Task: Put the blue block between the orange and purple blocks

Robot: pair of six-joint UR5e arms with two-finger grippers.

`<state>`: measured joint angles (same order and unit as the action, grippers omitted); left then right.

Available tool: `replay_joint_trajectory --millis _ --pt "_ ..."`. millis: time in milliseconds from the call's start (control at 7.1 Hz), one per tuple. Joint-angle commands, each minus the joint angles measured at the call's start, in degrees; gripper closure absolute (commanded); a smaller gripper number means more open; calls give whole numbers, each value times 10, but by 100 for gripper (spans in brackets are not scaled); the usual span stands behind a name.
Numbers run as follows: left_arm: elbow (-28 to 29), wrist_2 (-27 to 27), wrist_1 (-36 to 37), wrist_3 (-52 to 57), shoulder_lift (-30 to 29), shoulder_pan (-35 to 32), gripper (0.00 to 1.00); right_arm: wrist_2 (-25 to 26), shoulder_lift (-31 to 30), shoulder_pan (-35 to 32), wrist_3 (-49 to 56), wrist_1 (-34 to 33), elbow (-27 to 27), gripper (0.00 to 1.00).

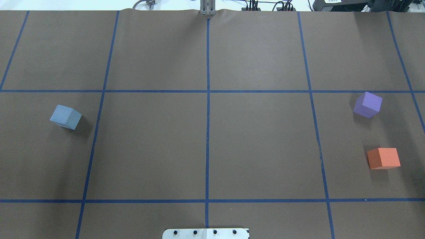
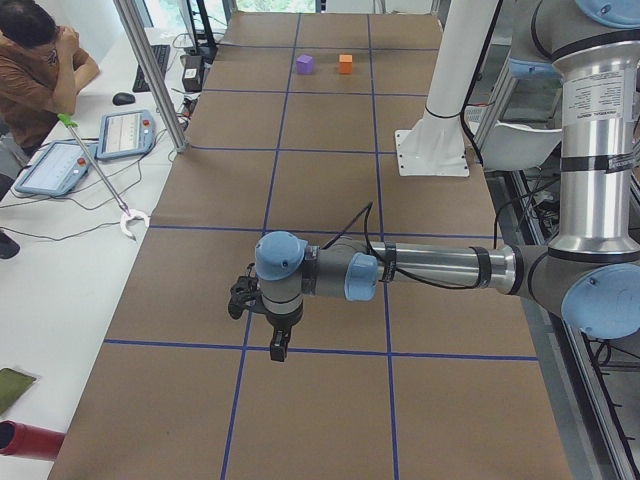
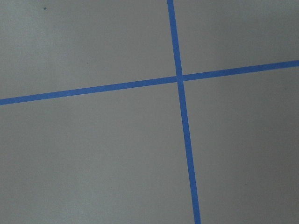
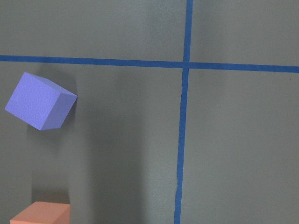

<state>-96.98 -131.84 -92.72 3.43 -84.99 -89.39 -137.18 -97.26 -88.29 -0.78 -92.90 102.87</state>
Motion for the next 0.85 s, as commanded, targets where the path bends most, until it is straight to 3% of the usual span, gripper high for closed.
replay_joint_trajectory --millis 0,423,704 --pt "0 0 -1 0 0 0 0 2 0 0 1 0 1 0" --pt "-2 3 3 -6 -24 1 0 2 1 0 1 0 3 0" --pt "-42 -3 -14 -4 -43 7 0 1 0 0 0 0 9 0"
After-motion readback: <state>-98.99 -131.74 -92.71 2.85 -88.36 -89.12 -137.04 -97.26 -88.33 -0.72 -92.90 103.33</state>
